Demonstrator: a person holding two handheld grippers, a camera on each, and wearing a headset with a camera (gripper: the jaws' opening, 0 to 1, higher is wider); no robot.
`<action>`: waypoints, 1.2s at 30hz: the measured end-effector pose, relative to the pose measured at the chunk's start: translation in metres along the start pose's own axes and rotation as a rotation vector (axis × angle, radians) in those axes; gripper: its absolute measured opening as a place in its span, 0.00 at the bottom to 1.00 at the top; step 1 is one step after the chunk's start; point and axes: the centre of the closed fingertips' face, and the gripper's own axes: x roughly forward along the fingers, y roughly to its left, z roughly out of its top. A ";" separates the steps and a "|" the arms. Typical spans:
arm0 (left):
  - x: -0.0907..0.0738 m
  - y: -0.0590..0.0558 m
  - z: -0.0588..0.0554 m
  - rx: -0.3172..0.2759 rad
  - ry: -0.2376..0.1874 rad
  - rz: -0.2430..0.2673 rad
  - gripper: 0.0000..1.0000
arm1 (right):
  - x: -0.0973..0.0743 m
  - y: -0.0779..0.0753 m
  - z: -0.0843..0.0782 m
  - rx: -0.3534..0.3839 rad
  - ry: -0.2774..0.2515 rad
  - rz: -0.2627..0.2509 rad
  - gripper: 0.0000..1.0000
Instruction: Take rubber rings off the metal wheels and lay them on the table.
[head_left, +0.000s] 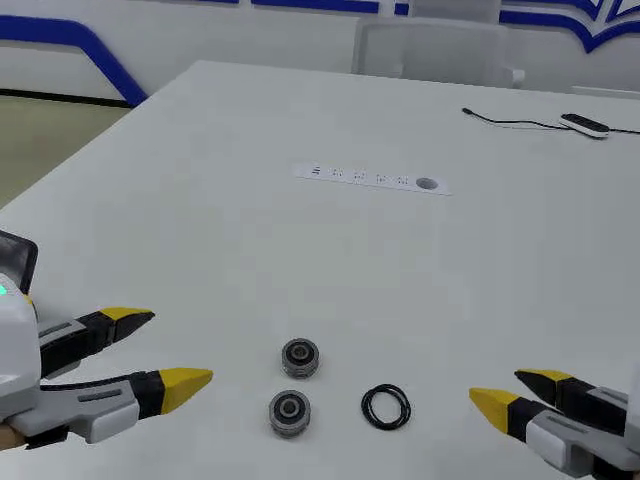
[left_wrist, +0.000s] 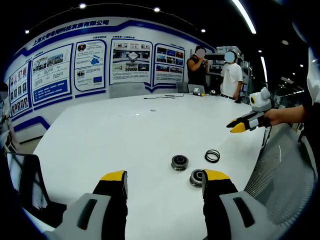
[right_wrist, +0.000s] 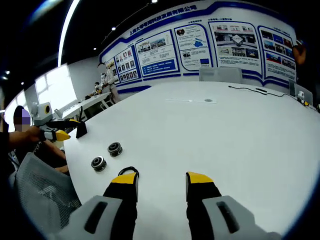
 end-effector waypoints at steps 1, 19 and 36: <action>0.001 -0.003 -0.002 0.003 0.005 -0.006 0.63 | 0.000 -0.001 0.000 0.001 -0.002 -0.001 0.40; 0.012 -0.018 -0.012 0.024 0.032 -0.033 0.74 | 0.009 0.024 -0.012 -0.185 0.084 0.091 0.55; 0.013 -0.018 -0.011 0.022 0.019 -0.021 0.76 | 0.013 0.033 -0.002 -0.185 0.077 0.117 0.62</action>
